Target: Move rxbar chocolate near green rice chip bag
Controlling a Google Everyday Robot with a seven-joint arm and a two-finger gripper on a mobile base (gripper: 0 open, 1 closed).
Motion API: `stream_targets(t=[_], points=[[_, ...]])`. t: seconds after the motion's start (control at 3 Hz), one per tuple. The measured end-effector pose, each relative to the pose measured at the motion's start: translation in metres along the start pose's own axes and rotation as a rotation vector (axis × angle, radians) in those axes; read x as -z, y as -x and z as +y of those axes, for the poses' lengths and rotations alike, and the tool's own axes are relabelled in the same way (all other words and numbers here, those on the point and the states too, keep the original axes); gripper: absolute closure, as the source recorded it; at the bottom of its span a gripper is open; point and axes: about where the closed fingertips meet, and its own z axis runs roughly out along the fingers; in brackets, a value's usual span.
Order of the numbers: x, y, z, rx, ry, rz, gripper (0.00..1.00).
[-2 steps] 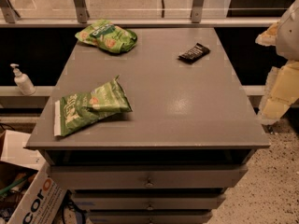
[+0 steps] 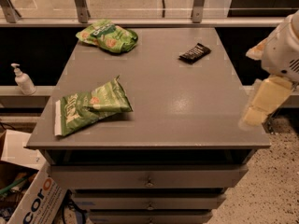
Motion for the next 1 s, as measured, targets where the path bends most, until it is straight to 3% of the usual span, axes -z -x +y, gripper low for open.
stream_targets(t=[0.33, 1.0], points=[[-0.035, 0.001, -0.024, -0.075, 0.008, -0.129, 0.00], [-0.069, 0.021, -0.116, -0.220, 0.017, -0.487, 0.00]])
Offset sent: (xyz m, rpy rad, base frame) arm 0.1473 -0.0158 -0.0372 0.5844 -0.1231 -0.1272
